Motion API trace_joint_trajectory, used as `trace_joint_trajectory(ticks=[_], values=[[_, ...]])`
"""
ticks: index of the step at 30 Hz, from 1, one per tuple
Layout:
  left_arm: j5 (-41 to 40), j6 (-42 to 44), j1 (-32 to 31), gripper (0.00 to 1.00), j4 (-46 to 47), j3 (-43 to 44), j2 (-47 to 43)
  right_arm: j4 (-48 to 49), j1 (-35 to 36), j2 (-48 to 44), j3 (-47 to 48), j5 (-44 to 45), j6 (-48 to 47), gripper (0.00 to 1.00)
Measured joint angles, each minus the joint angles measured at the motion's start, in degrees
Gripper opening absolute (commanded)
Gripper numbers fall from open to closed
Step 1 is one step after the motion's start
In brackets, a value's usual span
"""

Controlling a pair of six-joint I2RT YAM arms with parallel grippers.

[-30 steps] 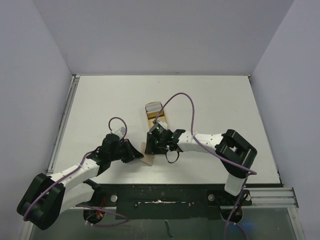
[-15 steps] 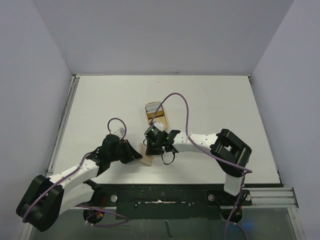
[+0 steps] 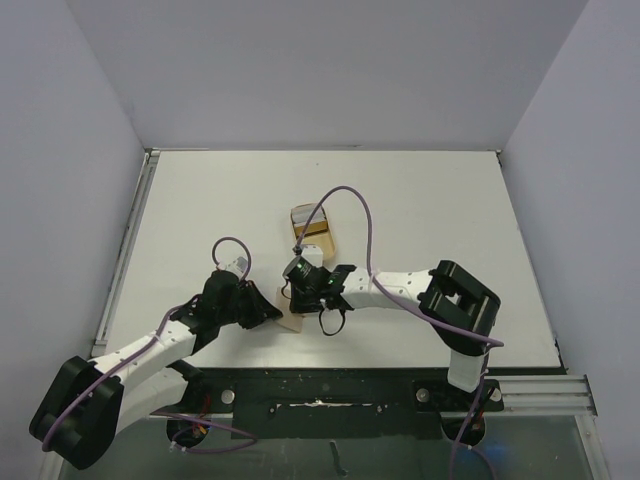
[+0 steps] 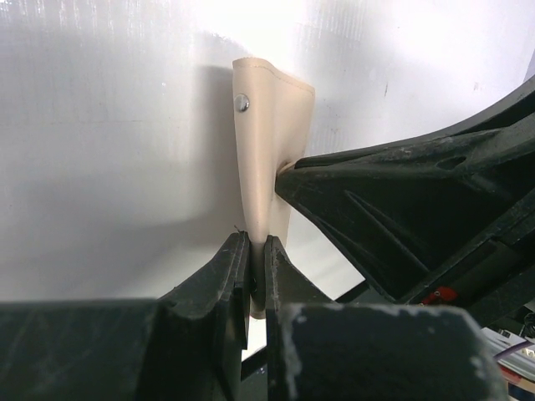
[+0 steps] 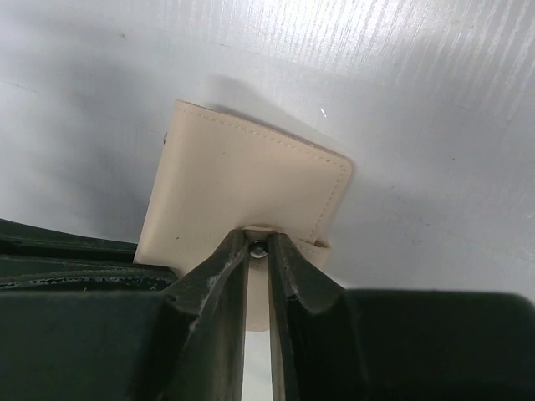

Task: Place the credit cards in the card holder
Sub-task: Open the card holder at the center of the board.

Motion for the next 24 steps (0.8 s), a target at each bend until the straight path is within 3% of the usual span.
trace_joint_trajectory(ticks=[12, 21, 24], values=[[-0.85, -0.17, -0.28, 0.0, -0.81, 0.39, -0.39, -1.57, 0.72, -1.07, 0.07, 3.98, 1.07, 0.0], [-2.67, 0.0, -0.13, 0.0, -3.5, 1.36, -1.95, -21.79, -2.21, -3.19, -0.9, 19.04, -0.5, 0.01], [-2.64, 0.02, -0.09, 0.0, -3.45, 1.36, -2.01, -22.49, -2.03, -5.66, -0.98, 18.84, -1.9, 0.11]])
